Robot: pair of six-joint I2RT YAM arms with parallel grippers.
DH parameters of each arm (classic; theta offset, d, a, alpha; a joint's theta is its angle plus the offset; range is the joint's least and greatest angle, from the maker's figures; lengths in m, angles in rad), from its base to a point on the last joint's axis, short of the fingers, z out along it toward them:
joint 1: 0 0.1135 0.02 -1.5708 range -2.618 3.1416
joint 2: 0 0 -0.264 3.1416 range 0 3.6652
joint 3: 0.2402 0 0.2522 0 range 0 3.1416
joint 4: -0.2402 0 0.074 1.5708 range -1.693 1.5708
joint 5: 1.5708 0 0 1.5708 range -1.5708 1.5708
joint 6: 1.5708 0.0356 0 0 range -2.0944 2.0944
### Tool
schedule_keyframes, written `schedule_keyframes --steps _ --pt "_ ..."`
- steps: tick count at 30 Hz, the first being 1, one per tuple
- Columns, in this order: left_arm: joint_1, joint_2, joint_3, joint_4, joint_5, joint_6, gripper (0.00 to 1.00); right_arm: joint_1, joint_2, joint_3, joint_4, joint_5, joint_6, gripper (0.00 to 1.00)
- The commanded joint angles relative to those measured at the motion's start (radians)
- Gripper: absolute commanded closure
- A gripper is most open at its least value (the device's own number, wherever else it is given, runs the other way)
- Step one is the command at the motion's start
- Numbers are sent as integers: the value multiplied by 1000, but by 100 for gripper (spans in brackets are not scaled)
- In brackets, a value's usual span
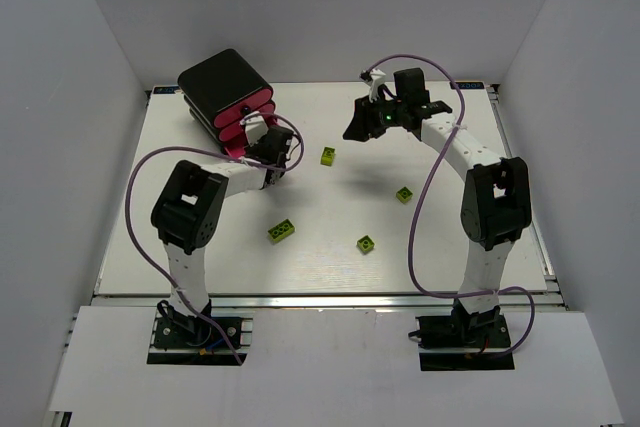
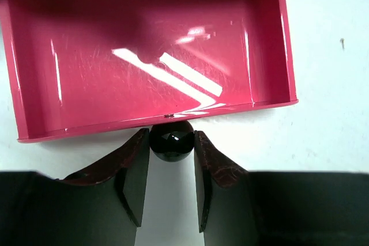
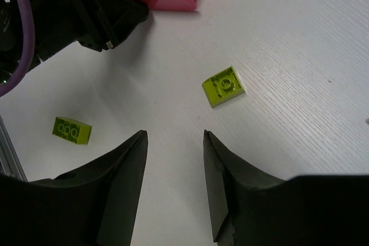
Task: Sort the legos into containers by color
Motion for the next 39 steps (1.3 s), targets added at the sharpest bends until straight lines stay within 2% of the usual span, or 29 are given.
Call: schedule_keyframes --steps 1,2,3,4,5,6,7,15,20,23,24,26,27,28,29,30,31,33,34,37,39 --pt "-4 -64 -37 -97 14 -45 57 -5 -55 -24 32 -19 -28 50" --pt "-4 -72 -37 -105 17 -50 51 -5 -59 -33 32 -20 -34 50" --pt "-4 -76 -37 -114 19 -54 36 -5 -59 -36 31 -16 -44 48" --pt "-4 -81 -32 -139 20 -56 28 -5 -57 -38 18 -12 -63 46" --pt "-4 -92 -23 -150 22 -60 21 -5 -56 -38 12 4 -73 27" --pt "-4 -99 -20 -162 25 -60 16 -2 -52 -39 8 9 -80 14" --pt "-4 -107 -20 -177 27 -59 13 -5 -49 -39 -5 14 -96 11" --pt "-4 -331 -155 -162 120 -66 12 -5 -40 -41 -48 95 -165 11" --pt "-4 -532 -277 -176 171 -109 19 -56 -98 -128 -88 188 -268 11" --pt "-4 -682 -377 -176 218 -131 44 -95 -123 -169 -150 208 -324 11" --pt "8 -716 -418 -208 244 -143 66 -102 -128 -170 -202 219 -350 18" --pt "8 -800 -446 -260 244 -195 83 -114 -143 -176 -253 238 -376 29" --pt "8 -820 -454 -321 243 -212 88 -117 -151 -183 -285 239 -383 35" --pt "17 -837 -472 -340 257 -224 88 -121 -178 -205 -295 256 -396 47" --pt "17 -865 -480 -355 272 -229 88 -122 -192 -219 -301 270 -406 48" --pt "17 -879 -489 -364 292 -228 74 -123 -203 -232 -314 287 -415 49" --pt "17 -889 -511 -367 330 -221 63 -115 -224 -246 -319 343 -419 44" --pt "17 -923 -532 -355 364 -215 49 -112 -227 -277 -338 398 -424 35" --pt "17 -931 -540 -349 391 -208 36 -111 -221 -283 -359 428 -429 28" --pt "17 -943 -555 -369 412 -203 20 -109 -207 -320 -367 468 -436 21" --pt "17 -934 -540 -404 421 -189 16 -105 -204 -341 -362 475 -435 18"
